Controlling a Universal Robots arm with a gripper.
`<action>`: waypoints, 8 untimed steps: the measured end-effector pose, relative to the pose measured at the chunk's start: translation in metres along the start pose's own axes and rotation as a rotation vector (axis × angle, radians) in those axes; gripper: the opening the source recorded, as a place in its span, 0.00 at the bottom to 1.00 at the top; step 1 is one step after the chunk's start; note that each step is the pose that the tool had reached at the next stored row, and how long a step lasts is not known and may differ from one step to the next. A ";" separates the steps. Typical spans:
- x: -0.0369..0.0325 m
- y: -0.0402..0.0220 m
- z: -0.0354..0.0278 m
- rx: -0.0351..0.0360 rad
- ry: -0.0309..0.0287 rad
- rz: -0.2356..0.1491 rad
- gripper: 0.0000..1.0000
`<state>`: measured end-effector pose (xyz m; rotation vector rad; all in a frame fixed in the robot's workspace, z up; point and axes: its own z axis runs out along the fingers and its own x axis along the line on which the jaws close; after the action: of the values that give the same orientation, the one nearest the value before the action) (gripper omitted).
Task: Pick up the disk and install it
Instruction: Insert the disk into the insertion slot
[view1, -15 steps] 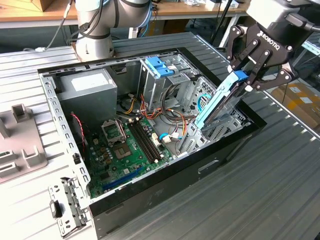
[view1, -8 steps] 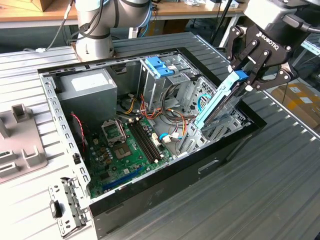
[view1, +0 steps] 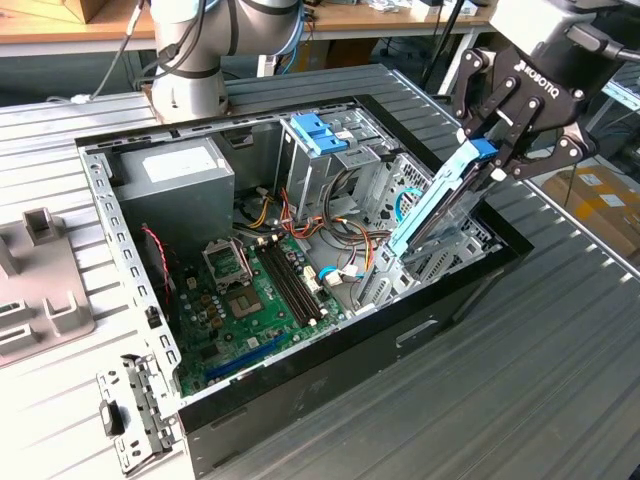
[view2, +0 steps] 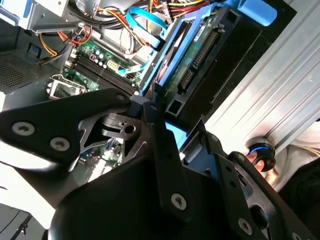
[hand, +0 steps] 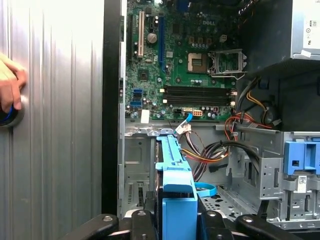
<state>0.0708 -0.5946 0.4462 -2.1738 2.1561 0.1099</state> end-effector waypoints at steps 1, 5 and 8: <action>0.0000 0.0000 0.0004 0.0002 0.0001 0.003 0.37; 0.0000 0.0000 0.0019 0.0017 0.0000 0.018 0.37; 0.0001 0.0000 0.0038 0.0014 0.0002 0.020 0.37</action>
<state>0.0708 -0.5943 0.4425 -2.1515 2.1783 0.1093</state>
